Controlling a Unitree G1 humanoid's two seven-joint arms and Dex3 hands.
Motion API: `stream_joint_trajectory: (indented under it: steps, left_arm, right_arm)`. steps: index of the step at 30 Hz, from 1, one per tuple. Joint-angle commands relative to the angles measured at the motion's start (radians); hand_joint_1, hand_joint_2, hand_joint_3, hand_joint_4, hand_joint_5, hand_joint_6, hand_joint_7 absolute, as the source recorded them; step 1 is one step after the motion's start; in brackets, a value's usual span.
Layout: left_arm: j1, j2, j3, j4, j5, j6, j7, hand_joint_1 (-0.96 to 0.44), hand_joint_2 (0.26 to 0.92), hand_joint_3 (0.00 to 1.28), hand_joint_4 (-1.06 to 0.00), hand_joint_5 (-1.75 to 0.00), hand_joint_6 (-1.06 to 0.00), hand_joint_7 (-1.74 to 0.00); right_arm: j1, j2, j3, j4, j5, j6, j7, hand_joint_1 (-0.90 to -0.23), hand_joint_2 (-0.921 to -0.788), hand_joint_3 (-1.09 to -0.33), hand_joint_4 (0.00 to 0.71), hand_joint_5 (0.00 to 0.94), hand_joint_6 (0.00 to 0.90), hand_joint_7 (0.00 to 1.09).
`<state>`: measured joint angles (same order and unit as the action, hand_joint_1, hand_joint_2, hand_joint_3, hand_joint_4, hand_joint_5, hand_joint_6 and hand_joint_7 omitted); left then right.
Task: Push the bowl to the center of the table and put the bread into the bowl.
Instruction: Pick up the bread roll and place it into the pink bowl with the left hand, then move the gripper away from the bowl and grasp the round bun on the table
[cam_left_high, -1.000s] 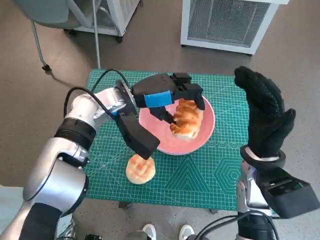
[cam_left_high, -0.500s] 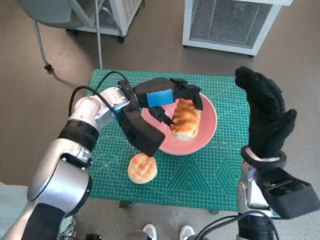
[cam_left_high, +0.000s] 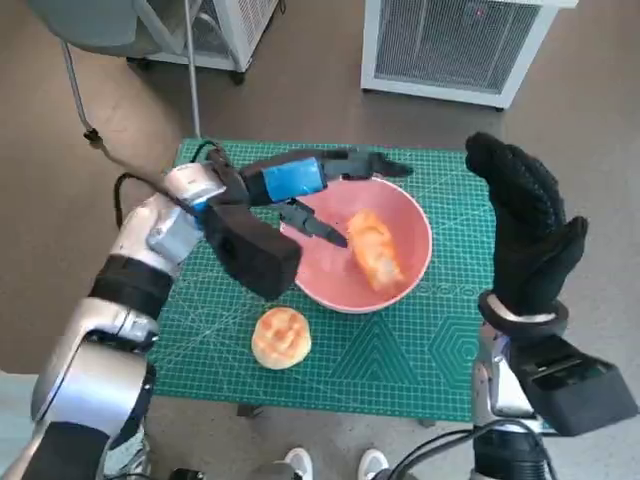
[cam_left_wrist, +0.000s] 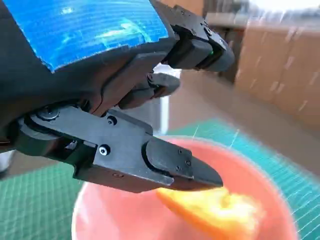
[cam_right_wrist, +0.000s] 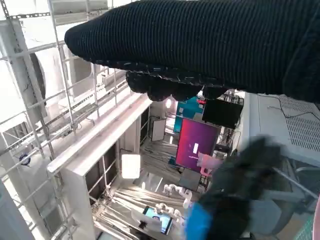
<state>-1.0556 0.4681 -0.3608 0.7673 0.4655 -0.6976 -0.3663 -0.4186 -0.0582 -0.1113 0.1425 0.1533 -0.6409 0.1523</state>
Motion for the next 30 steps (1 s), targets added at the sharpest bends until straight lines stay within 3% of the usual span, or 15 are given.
stream_joint_trajectory:
  steps: [1,10,17,30]
  left_arm:
    - [0.147,0.096,0.113,-0.243,-0.131,0.027,-0.047,-0.31,0.878,0.00,-0.13,-0.02,-0.21,-0.17]
    - [0.380,0.201,0.259,-0.440,-0.283,0.050,-0.082,-0.31,0.882,0.00,-0.19,-0.03,-0.26,-0.17]
    - [0.509,0.275,0.316,-0.457,-0.274,-0.076,-0.069,-0.32,0.891,0.00,-0.26,-0.02,-0.32,-0.13]
    - [0.535,0.351,0.263,-0.325,-0.277,-0.367,-0.155,-0.27,0.846,0.00,-0.39,-0.02,-0.43,-0.10]
  right_arm:
    - [0.010,0.005,0.000,0.014,-0.003,0.000,-0.007,-0.540,-0.921,-0.804,0.309,0.022,-0.001,0.66]
    - [0.012,0.009,0.005,0.008,0.006,0.007,-0.004,-0.540,-0.921,-0.805,0.308,0.021,-0.001,0.66]
    - [0.011,0.010,0.007,0.002,0.006,0.017,-0.007,-0.541,-0.921,-0.805,0.308,0.020,-0.001,0.66]
    - [-0.006,0.012,0.012,0.007,0.018,0.040,0.001,-0.535,-0.921,-0.812,0.310,0.020,-0.001,0.71]
